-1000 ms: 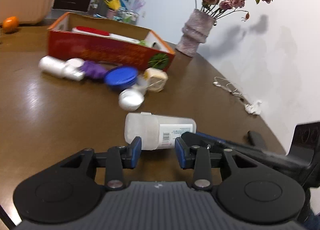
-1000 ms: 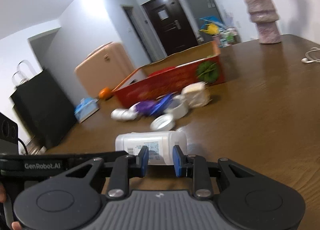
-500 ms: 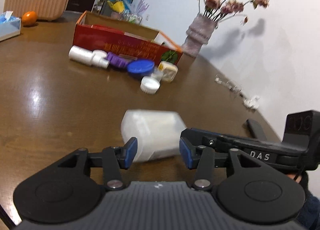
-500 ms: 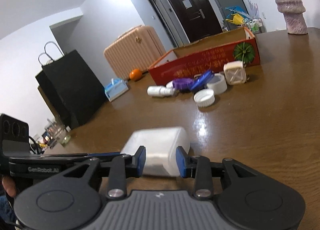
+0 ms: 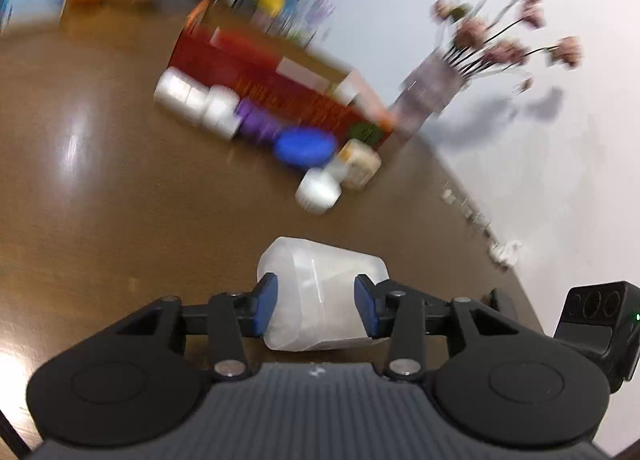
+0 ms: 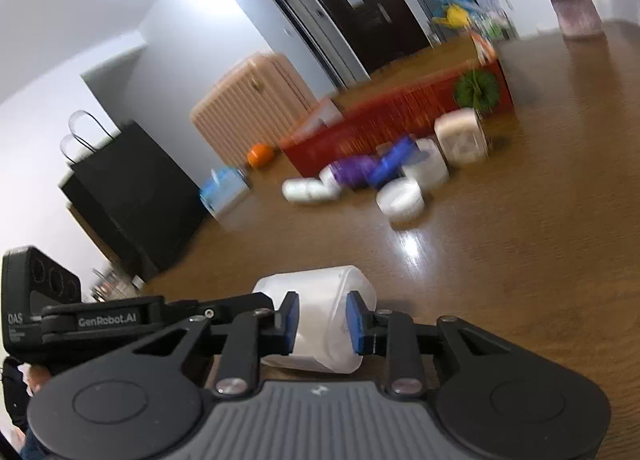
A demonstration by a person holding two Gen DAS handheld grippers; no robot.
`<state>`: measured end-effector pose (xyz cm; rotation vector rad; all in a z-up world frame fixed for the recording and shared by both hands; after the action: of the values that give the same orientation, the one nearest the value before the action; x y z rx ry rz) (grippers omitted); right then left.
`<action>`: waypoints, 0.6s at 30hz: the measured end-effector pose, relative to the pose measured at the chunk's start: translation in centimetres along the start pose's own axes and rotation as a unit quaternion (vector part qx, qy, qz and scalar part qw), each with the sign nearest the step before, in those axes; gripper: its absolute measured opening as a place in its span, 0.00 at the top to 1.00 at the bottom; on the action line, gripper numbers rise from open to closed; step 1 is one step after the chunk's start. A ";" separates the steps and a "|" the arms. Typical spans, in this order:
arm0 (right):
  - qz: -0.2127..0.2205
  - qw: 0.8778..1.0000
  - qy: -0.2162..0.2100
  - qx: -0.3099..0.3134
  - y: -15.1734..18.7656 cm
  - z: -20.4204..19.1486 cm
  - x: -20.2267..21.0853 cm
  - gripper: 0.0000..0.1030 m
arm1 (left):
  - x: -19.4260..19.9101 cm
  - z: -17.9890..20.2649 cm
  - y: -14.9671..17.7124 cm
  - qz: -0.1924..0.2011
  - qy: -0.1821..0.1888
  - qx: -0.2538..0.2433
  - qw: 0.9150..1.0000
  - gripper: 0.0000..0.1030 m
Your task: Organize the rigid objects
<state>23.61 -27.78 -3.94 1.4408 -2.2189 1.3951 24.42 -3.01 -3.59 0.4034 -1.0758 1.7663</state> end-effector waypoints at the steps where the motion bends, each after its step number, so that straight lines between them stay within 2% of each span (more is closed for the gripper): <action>1: 0.011 1.000 -0.003 0.009 -0.4 -0.1 0.4 0.76 | 0.6 0.6 -0.1 0.014 -0.002 -0.009 1.000 0.60; 3: 0.015 1.000 -0.004 0.006 -1.4 0.4 0.1 0.82 | 1.5 1.5 -0.4 0.055 0.004 -0.048 0.997 0.61; 4: 0.017 1.000 -0.004 -0.002 -1.9 0.7 -0.2 0.82 | 1.2 1.4 -0.9 0.059 0.002 -0.052 0.997 0.61; 6: 0.033 0.999 0.007 0.008 -3.0 0.7 -0.2 0.82 | 0.0 1.0 -2.2 0.036 0.001 -0.022 0.999 0.61; 10: 0.059 0.998 0.018 0.012 -7.1 1.3 -0.5 0.84 | -1.2 2.0 -5.2 0.043 0.004 -0.042 0.998 0.61; 15: 0.090 0.995 0.033 0.009 -15.7 3.1 -2.1 0.84 | -3.4 3.0 -13.7 0.051 0.018 -0.052 0.997 0.61; 18: 0.076 0.996 0.031 -0.016 -21.3 6.0 -5.0 0.84 | -5.7 3.5 -19.9 0.065 0.011 -0.068 0.995 0.61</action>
<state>44.86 -31.42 3.04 1.2227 -2.3435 1.4216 43.63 -6.80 4.07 0.2333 -1.2217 1.7940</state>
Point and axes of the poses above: each gripper's, at about its wrist camera, not at the fingertips, and x roughly against the way its jaws point, z to its right, y to its underside, the point moved 2 cm from there along -x, roughly the way its jaws point, and after that the axes turned 10 degrees about -z, right-handed, at the moved point
